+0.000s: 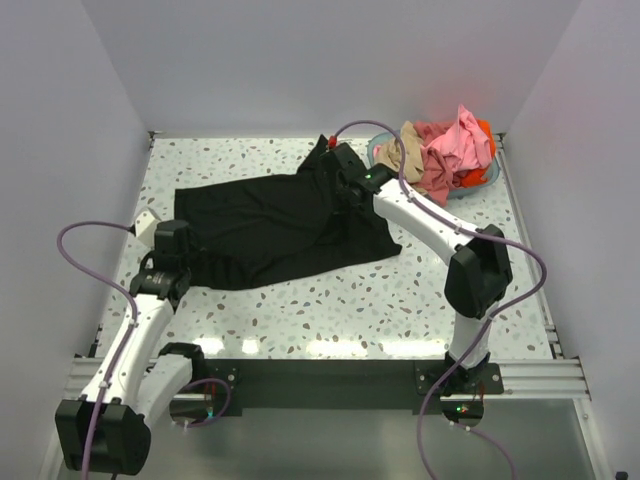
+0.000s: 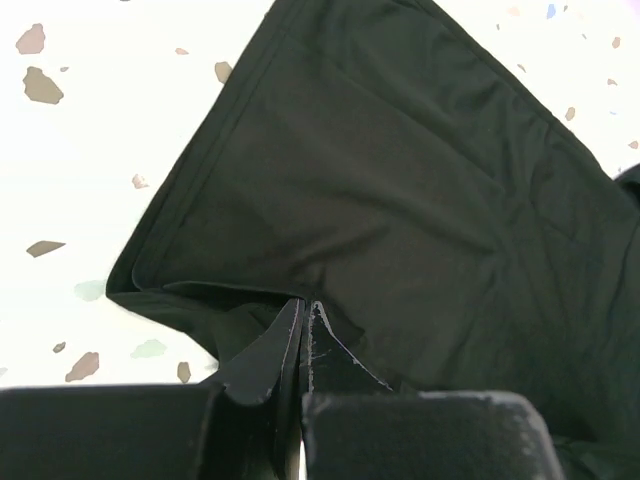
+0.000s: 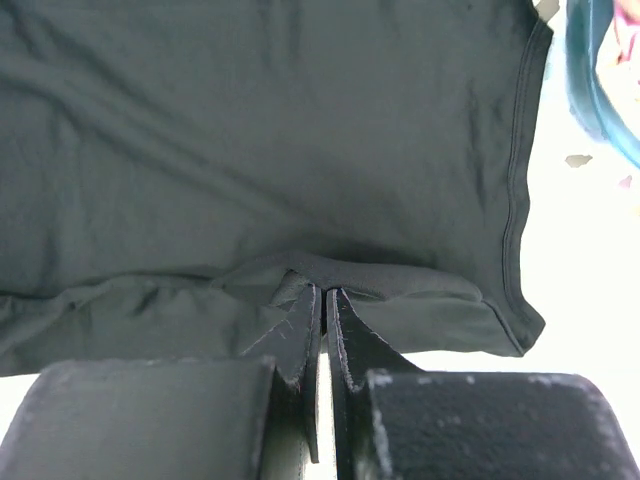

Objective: Fold and stack the t-shirts
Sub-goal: Fold the tshirt

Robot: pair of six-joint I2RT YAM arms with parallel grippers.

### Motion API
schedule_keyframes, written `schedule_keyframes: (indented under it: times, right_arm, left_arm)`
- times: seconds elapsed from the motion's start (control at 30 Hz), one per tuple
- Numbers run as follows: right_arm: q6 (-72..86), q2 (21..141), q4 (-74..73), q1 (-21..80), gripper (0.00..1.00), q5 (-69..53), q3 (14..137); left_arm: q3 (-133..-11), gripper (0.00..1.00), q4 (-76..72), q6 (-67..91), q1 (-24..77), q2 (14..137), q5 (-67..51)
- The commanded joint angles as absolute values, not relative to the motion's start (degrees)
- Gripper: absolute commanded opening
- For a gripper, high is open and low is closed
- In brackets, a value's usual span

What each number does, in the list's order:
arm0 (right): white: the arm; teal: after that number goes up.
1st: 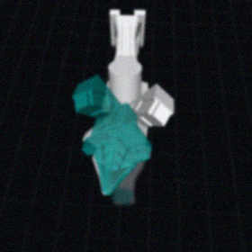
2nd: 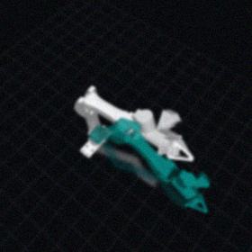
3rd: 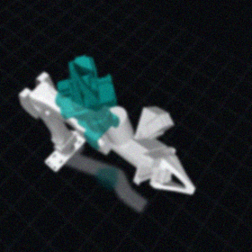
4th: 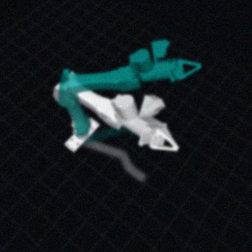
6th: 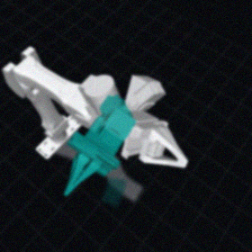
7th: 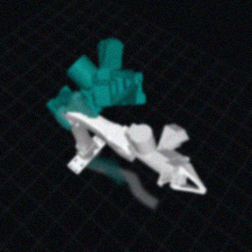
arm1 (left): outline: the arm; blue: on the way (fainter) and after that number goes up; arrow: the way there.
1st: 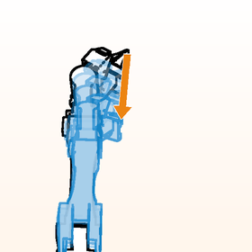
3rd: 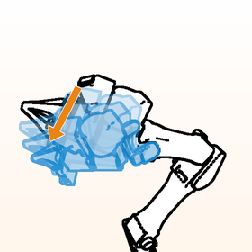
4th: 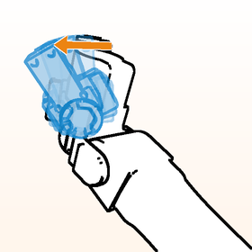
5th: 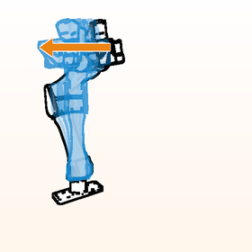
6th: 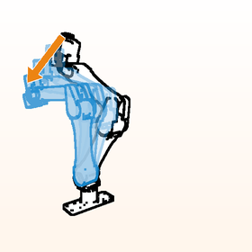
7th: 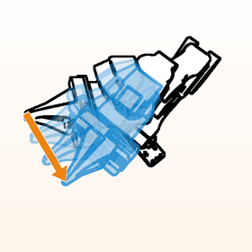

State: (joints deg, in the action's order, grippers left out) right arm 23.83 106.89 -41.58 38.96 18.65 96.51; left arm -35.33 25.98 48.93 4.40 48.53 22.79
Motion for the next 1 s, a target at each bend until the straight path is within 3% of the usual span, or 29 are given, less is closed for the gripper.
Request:
schedule_keyframes:
  times: [0.0, 0.37, 0.97]
  right_arm:
    - [22.1, 108.1, -41.8, 37.9, 0.0, 17.9, 100.5]
    - [21.4, 111.7, -42.7, 35.9, 0.0, 17.1, 104.3]
    - [19.8, 119.8, -46.1, 34.4, 0.0, 16.7, 113.5]
  left_arm:
    - [-34.3, 0.0, 22.7, 46.8, 1.7, 49.2, 21.4]
    - [-32.1, 0.0, 19.6, 44.6, -9.7, 49.7, 17.1]
    - [-31.1, 0.0, 14.1, 41.4, -15.8, 58.0, 10.5]
